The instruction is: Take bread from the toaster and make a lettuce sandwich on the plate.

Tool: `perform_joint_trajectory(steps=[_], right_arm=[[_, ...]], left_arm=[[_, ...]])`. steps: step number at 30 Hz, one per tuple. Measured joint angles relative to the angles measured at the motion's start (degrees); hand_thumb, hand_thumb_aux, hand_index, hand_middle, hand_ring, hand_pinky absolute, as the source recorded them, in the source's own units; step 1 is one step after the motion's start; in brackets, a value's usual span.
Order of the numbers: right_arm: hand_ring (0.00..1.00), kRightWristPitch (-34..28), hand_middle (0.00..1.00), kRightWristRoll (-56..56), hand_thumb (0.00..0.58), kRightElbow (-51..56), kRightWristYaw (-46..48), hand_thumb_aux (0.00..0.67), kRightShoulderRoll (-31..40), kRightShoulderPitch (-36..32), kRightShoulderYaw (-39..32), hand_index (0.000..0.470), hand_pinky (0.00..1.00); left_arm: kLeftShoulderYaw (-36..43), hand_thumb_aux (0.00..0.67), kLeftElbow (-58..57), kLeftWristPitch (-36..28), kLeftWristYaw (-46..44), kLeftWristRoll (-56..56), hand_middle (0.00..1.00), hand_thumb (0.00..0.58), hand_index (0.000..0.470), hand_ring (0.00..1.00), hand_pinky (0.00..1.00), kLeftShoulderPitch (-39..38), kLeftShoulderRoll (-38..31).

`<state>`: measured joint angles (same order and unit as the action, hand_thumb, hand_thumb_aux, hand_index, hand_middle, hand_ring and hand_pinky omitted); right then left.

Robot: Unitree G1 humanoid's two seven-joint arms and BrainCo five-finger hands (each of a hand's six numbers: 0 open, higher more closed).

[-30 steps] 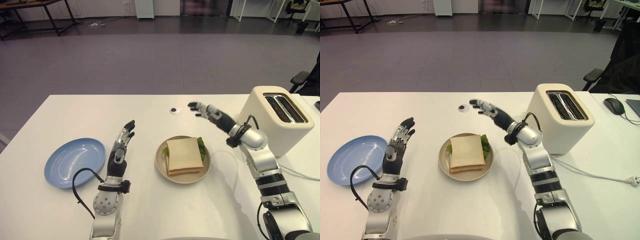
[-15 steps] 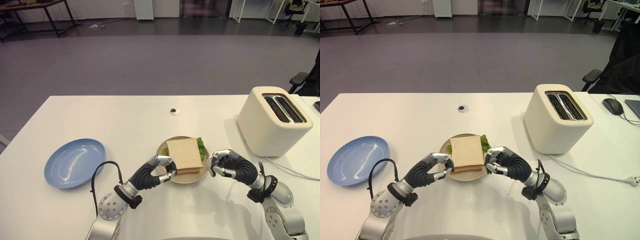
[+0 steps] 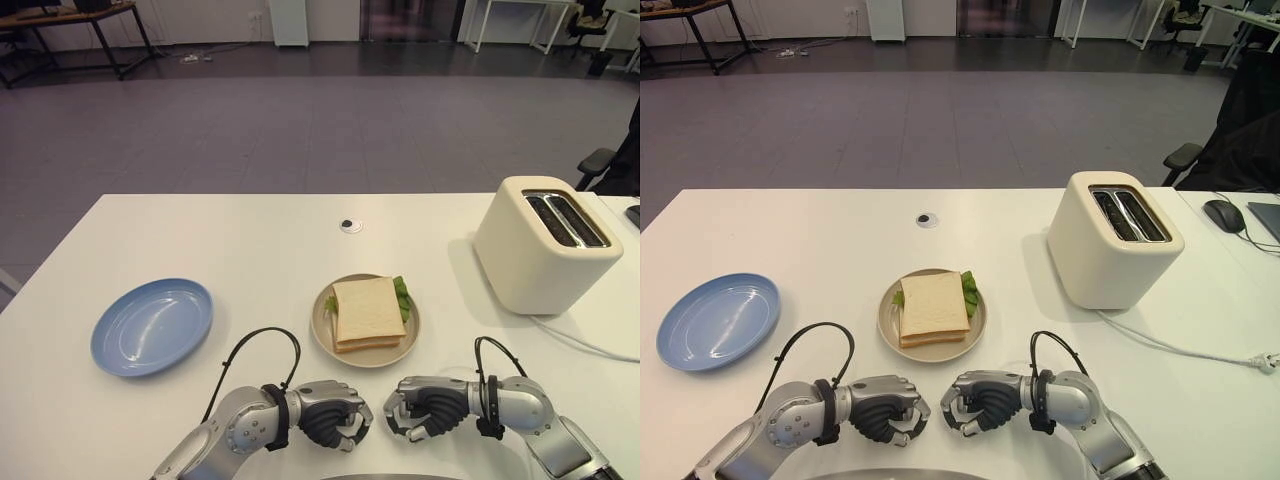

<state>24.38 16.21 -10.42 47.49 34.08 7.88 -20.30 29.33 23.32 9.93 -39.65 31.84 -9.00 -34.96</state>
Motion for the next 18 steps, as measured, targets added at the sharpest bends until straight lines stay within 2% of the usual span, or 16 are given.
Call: perform_joint_trajectory(steps=[6, 18], right_arm=[[1.00, -1.7, 1.00, 14.4, 0.580, -1.3, -9.2, 0.670, -1.5, -2.0, -2.9, 0.470, 1.00], [1.00, -9.2, 1.00, 20.6, 0.580, 16.0, -24.6, 0.670, -11.8, -16.6, -5.6, 0.470, 1.00]], left_arm=[[1.3, 0.670, -5.8, 0.0, 5.7, 5.1, 1.00, 0.580, 0.470, 1.00, 1.00, 4.8, 2.8], [0.9, 0.670, -28.5, -1.6, 15.0, 7.6, 1.00, 0.580, 0.470, 1.00, 1.00, 22.7, 9.3]])
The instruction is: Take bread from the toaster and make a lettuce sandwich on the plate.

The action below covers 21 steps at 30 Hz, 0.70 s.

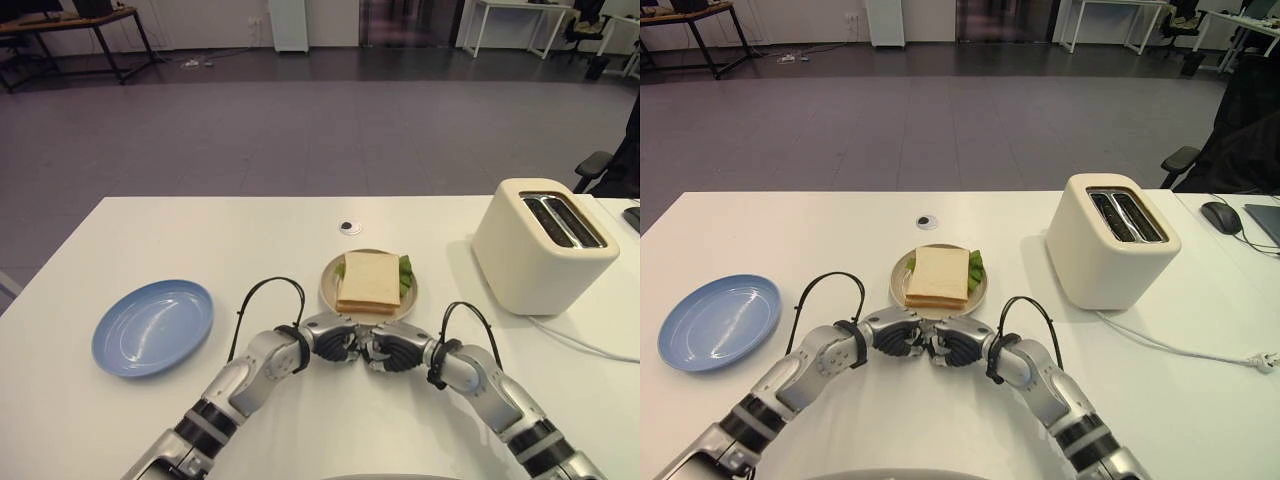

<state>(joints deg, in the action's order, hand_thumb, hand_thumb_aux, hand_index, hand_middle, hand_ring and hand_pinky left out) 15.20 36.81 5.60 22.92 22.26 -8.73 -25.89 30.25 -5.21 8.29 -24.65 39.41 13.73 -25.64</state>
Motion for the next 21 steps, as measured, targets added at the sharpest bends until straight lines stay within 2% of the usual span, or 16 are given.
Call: perform_joint_trajectory(steps=[6, 13, 14, 15, 16, 17, 18, 19, 20, 21], right_arm=[[1.00, -1.1, 1.00, 1.5, 0.580, 11.3, -8.9, 0.670, -1.2, -8.2, 0.6, 0.470, 1.00], [1.00, 2.6, 1.00, 2.0, 0.580, 14.7, -16.5, 0.659, -1.4, -9.6, 0.6, 0.463, 1.00], [0.99, 3.0, 0.99, 1.8, 0.349, 14.7, -16.9, 0.247, -1.4, -9.5, 0.7, 0.173, 0.99], [0.82, 3.6, 0.82, 1.0, 0.000, 14.5, -17.1, 0.000, -1.4, -9.4, 1.2, 0.000, 0.82], [0.73, 3.9, 0.73, -0.5, 0.000, 13.7, -17.0, 0.000, -1.4, -9.0, 1.9, 0.000, 0.73], [0.73, 4.1, 0.73, -2.2, 0.000, 12.7, -16.6, 0.000, -1.4, -8.5, 2.7, 0.000, 0.73], [0.72, 4.4, 0.72, -5.5, 0.000, 10.8, -15.6, 0.000, -1.4, -7.4, 4.1, 0.000, 0.72], [0.41, 4.5, 0.41, -8.2, 0.000, 9.2, -14.3, 0.000, -1.4, -6.2, 5.4, 0.000, 0.41], [0.00, 4.5, 0.00, -11.9, 0.000, 7.0, -12.9, 0.000, -1.4, -4.5, 6.7, 0.000, 0.00], [0.00, 4.5, 0.00, -15.6, 0.000, 4.9, -11.7, 0.000, -1.4, -2.8, 8.3, 0.000, 0.00]], left_arm=[[0.4, 0.670, -7.7, 0.9, 3.6, 0.0, 1.00, 0.580, 0.470, 1.00, 1.00, 5.5, 1.9], [0.1, 0.670, -9.6, 1.8, 7.2, 0.0, 1.00, 0.580, 0.470, 1.00, 1.00, 6.4, 2.3], [0.0, 0.452, -9.7, 1.9, 7.8, -0.1, 1.00, 0.519, 0.317, 1.00, 1.00, 6.3, 2.3], [-0.2, 0.368, -9.6, 2.0, 8.1, -0.1, 1.00, 0.462, 0.258, 1.00, 1.00, 6.3, 2.3], [-0.6, 0.352, -9.3, 2.0, 8.3, -0.2, 0.97, 0.449, 0.247, 0.97, 0.97, 6.0, 2.3], [-1.2, 0.336, -8.6, 2.1, 8.4, -0.4, 0.85, 0.436, 0.236, 0.85, 0.85, 5.3, 2.2], [-2.0, 0.032, -7.1, 2.3, 8.8, -1.9, 0.50, 0.053, 0.022, 0.50, 0.50, 3.8, 2.1], [-3.0, 0.000, -5.6, 2.5, 8.9, -3.6, 0.00, 0.000, 0.000, 0.00, 0.00, 2.3, 2.1], [-4.3, 0.000, -3.6, 2.7, 8.9, -5.8, 0.00, 0.000, 0.000, 0.00, 0.00, 0.4, 2.3], [-5.7, 0.000, -1.4, 3.1, 9.0, -8.1, 0.00, 0.000, 0.000, 0.00, 0.00, -1.2, 2.5]])
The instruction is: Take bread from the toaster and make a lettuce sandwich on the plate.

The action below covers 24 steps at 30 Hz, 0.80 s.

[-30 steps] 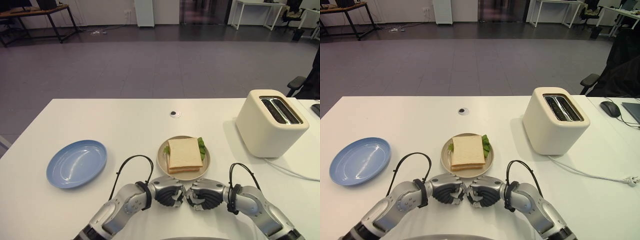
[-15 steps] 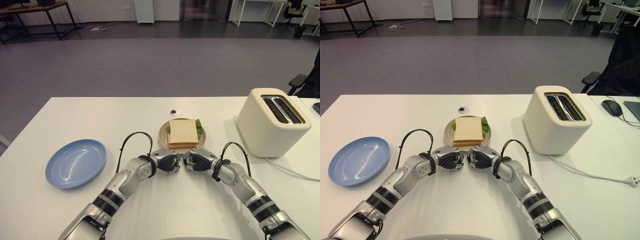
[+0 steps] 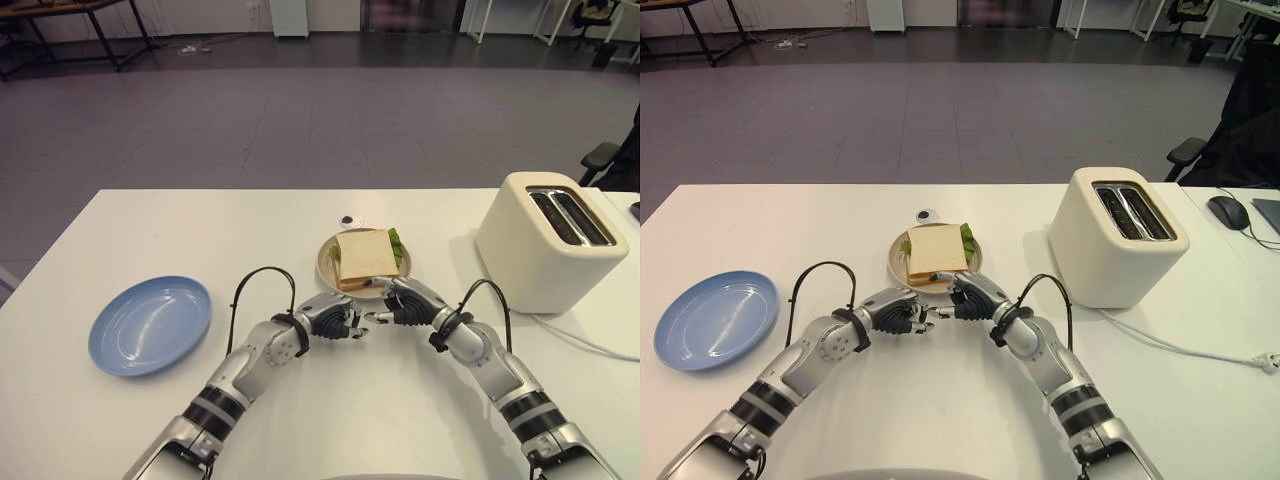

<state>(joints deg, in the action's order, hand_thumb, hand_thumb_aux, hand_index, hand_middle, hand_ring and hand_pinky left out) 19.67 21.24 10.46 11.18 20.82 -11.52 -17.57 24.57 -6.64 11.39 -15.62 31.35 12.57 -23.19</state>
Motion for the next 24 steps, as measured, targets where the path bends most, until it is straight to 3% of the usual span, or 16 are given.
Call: perform_joint_trajectory(steps=[4, 8, 15, 20, 24], right_arm=[[0.00, 0.0, 0.00, -22.0, 0.000, -11.5, 3.3, 0.000, -2.3, 6.6, 10.1, 0.000, 0.00], [0.00, -0.1, 0.00, -36.0, 0.000, -13.2, 1.7, 0.000, -6.8, 8.8, 20.0, 0.000, 0.00], [0.00, 7.8, 0.00, -35.8, 0.000, -5.0, -1.0, 0.000, -9.8, 12.9, 27.2, 0.000, 0.00], [0.00, 13.0, 0.00, -31.4, 0.000, -0.9, 0.0, 0.000, -11.4, 15.0, 25.6, 0.000, 0.00], [0.00, 16.9, 0.00, -24.6, 0.000, 2.8, -0.2, 0.000, -11.7, 15.3, 22.9, 0.000, 0.00]], left_arm=[[-10.3, 0.000, 13.3, 1.7, 0.6, -16.7, 0.00, 0.000, 0.000, 0.00, 0.00, -7.6, 2.5], [-20.5, 0.000, 18.0, 2.8, 4.1, -29.8, 0.00, 0.000, 0.000, 0.00, 0.00, -11.5, 6.6], [-28.2, 0.000, 17.5, 5.9, 7.6, -38.3, 0.00, 0.000, 0.000, 0.00, 0.00, -18.1, 12.1], [-28.5, 0.000, 13.2, 8.1, 6.5, -38.8, 0.00, 0.000, 0.000, 0.00, 0.00, -23.9, 13.8], [-28.5, 0.000, 10.6, 9.6, 5.7, -38.8, 0.00, 0.000, 0.000, 0.00, 0.00, -24.2, 14.5]])
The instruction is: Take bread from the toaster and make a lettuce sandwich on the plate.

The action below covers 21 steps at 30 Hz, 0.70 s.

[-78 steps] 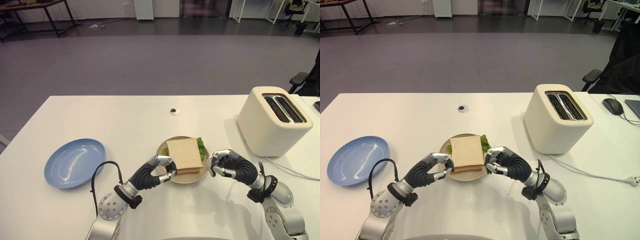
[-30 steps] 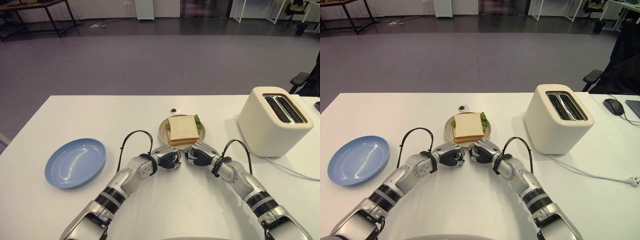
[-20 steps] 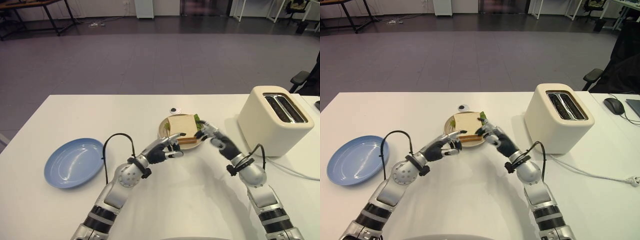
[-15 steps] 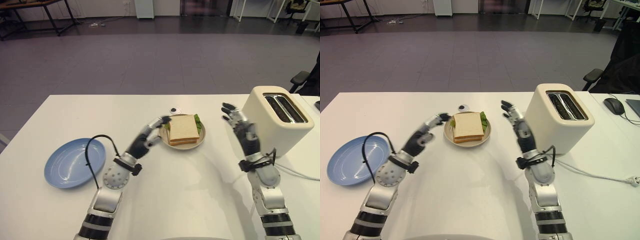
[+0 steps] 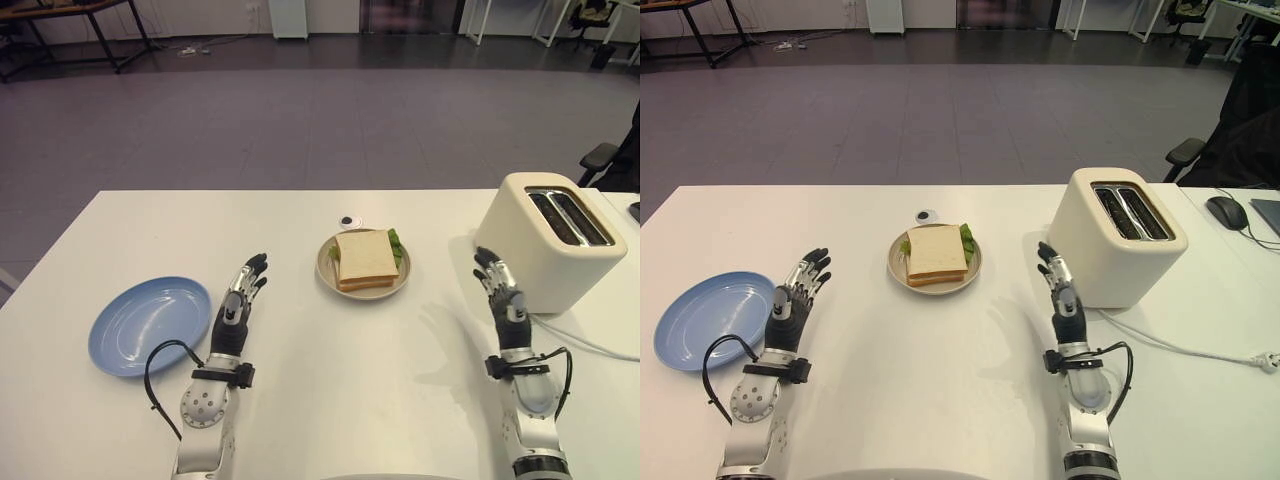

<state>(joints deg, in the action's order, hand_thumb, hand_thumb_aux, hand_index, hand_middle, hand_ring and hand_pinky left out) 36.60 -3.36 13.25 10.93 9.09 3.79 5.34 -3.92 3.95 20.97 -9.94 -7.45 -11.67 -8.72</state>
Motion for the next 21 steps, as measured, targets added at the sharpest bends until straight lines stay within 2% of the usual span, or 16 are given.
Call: perform_joint_trajectory(steps=[14, 21], right_arm=[[0.00, 3.8, 0.00, 2.3, 0.000, 4.9, -1.9, 0.000, 0.1, -0.5, -0.5, 0.000, 0.00], [0.00, 4.6, 0.00, 2.7, 0.000, 8.0, -4.2, 0.000, 0.3, -3.4, -0.2, 0.000, 0.00]], left_arm=[[0.5, 0.000, -5.9, 1.9, -2.6, 0.1, 0.00, 0.000, 0.000, 0.00, 0.00, 2.3, 1.1], [0.6, 0.000, -9.9, 5.8, -4.4, 0.6, 0.00, 0.000, 0.000, 0.00, 0.00, 5.3, 0.8]])
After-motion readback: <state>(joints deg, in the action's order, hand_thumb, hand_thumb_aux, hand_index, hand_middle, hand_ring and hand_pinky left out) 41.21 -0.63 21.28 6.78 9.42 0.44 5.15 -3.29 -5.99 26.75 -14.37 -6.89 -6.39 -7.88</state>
